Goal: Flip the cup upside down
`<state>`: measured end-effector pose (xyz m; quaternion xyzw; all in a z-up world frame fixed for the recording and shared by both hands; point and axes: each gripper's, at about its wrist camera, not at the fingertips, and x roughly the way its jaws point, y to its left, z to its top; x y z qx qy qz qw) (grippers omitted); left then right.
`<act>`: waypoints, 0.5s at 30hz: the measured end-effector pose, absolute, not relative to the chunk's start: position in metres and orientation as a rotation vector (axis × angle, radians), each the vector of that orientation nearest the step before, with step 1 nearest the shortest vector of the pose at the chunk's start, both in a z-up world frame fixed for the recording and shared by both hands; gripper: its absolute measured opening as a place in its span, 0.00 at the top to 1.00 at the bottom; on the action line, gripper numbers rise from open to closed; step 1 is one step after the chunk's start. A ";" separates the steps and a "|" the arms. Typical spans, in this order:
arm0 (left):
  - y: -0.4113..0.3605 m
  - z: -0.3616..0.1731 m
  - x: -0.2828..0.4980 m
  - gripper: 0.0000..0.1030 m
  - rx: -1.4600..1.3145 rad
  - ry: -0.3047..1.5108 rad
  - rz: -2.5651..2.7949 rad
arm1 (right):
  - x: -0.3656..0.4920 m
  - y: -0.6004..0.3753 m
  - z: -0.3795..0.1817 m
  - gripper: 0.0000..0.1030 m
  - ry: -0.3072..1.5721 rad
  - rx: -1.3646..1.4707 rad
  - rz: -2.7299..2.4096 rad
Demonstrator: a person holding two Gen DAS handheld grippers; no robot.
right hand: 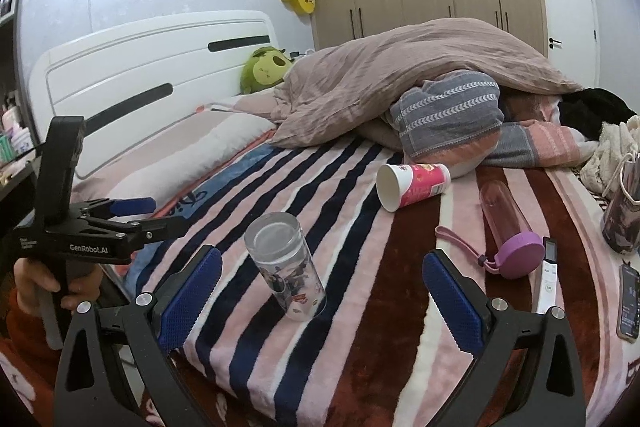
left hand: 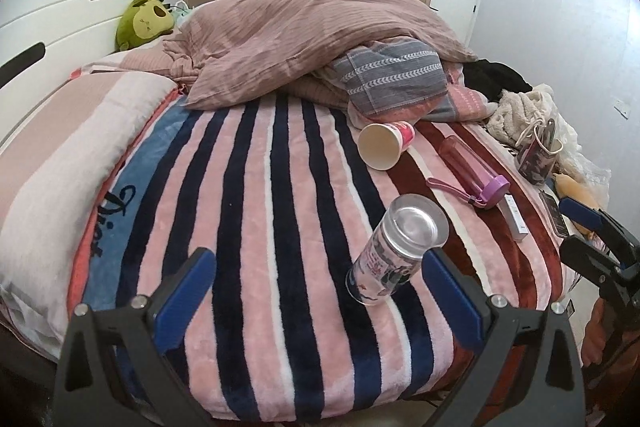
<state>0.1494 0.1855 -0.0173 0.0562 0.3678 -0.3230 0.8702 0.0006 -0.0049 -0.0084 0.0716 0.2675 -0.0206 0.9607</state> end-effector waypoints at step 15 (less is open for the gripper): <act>0.187 -0.016 0.150 0.01 0.123 0.764 -0.672 | 0.000 -0.002 -0.011 0.02 0.545 0.142 -0.039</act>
